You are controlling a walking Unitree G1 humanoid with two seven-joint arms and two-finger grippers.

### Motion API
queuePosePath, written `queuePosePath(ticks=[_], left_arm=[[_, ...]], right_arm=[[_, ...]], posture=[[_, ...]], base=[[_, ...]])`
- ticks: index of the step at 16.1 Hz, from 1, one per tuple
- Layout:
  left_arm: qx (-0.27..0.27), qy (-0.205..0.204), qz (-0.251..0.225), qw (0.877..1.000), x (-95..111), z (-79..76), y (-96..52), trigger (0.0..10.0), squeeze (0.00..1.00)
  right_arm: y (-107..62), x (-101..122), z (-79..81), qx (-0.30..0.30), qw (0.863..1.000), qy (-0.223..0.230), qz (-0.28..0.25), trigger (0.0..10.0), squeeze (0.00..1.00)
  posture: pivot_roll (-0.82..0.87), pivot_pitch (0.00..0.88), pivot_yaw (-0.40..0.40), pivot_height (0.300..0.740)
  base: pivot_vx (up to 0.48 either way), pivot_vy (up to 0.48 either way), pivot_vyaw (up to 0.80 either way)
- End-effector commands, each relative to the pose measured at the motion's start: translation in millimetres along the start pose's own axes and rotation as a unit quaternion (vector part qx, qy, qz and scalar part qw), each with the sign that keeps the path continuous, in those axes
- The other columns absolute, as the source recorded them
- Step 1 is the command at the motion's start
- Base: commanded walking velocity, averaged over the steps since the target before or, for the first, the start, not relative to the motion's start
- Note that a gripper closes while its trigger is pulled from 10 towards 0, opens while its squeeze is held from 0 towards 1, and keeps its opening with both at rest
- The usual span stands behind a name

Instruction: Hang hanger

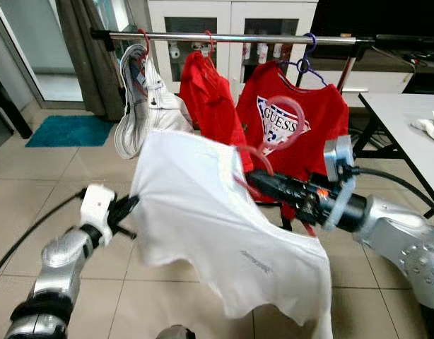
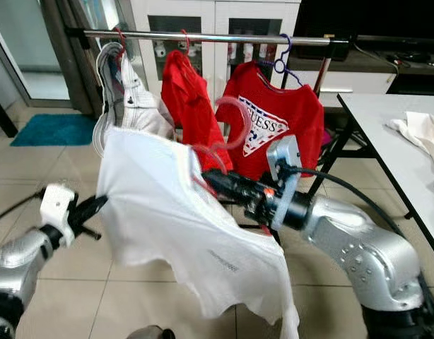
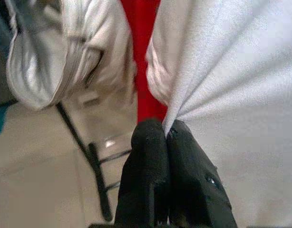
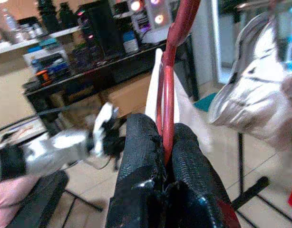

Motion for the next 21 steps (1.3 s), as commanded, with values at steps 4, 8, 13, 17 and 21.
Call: queuePosePath(ticks=[4,8,13,17,21], left_arm=[[0.024,0.026,0.026,0.999,-20,-8.0,-8.7,0.0,0.0],[0.007,0.028,0.042,0.999,-36,-29.7,-7.6,0.0,0.0],[0.01,0.013,0.037,0.999,-38,-32.6,-8.7,10.0,0.0],[-0.023,0.002,-0.011,1.0,-9,-3.9,-25.4,10.0,1.0],[-0.083,0.048,-0.031,0.995,22,10.1,-35.8,10.0,1.0]], right_arm=[[7.1,19,-17.9,-0.081,0.994,-0.073,-0.025,10.0,0.0],[13.2,29,-31.1,-0.147,0.983,-0.099,-0.04,10.0,0.0],[14.0,24,-32.1,-0.147,0.981,-0.122,-0.016,10.0,0.0],[5.9,11,-21.1,-0.074,0.987,-0.135,0.042,10.0,0.0],[3.3,4,-23.8,-0.062,0.987,-0.133,0.072,10.0,0.0]], posture=[[-0.05,0.0,0.05,0.74],[-0.05,0.0,0.048,0.74],[-0.06,0.0,0.046,0.74],[-0.06,0.0,0.048,0.74],[-0.05,0.0,0.046,0.74]], base=[[0.0,0.0,0.0],[0.0,0.0,0.0],[0.0,0.0,0.0],[0.0,0.0,0.0],[0.0,0.0,0.0]])
Point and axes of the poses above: a point about 5 cm out from each wrist's last joint towards the gripper, its own y axis pointing out of the wrist towards the gripper, its own x axis along the axis of the wrist's last joint, z = x × y, the point moved 1 cm from there along y, pointing out of the wrist towards the gripper, and after that the axes turned 6 degrees about -y, right-handed, at the moved point
